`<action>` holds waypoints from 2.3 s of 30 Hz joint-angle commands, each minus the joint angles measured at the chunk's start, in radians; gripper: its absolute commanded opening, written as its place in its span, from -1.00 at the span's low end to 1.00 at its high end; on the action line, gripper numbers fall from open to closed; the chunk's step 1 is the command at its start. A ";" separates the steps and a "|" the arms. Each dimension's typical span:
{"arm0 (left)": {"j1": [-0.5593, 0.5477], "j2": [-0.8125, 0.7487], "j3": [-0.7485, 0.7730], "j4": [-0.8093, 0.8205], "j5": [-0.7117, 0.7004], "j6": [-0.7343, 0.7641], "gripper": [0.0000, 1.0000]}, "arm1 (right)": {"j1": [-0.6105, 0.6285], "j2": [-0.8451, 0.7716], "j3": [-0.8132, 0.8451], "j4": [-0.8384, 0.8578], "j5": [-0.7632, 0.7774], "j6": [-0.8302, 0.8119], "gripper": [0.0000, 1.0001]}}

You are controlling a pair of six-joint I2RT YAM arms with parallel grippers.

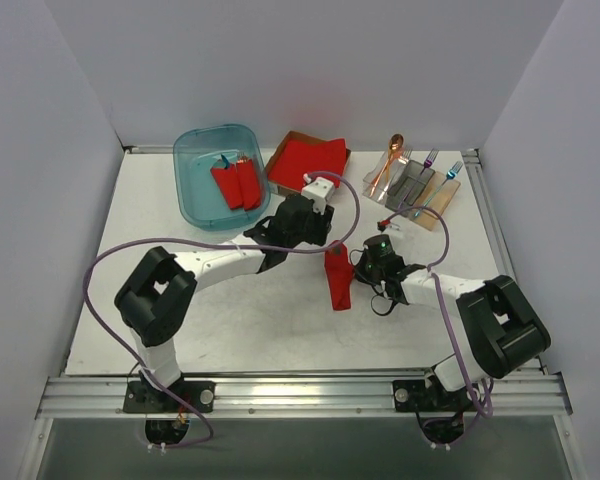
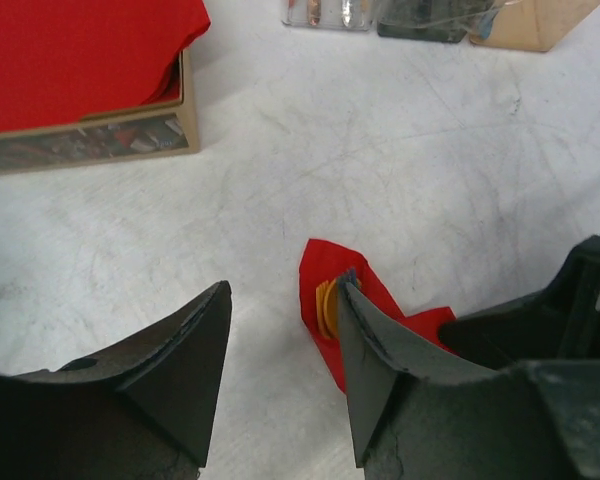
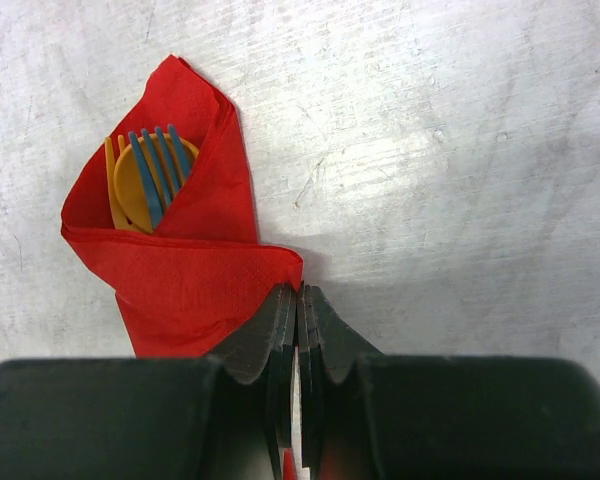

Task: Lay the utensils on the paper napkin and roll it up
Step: Adjust the napkin at the center of the board.

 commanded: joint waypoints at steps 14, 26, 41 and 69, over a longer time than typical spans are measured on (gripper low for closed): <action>-0.070 -0.096 -0.273 0.290 0.117 -0.238 0.07 | -0.003 -0.014 0.008 0.014 0.036 0.010 -1.00; -0.057 0.056 -0.184 0.288 0.190 -0.244 -0.41 | -0.003 -0.015 0.003 0.019 0.033 0.009 -1.00; -0.024 0.173 -0.132 0.223 0.129 -0.248 -0.59 | -0.006 -0.020 -0.003 0.022 0.032 0.013 -1.00; -0.092 -0.103 -0.389 0.421 0.149 -0.319 -0.60 | -0.005 -0.017 0.015 0.014 0.024 0.016 -1.00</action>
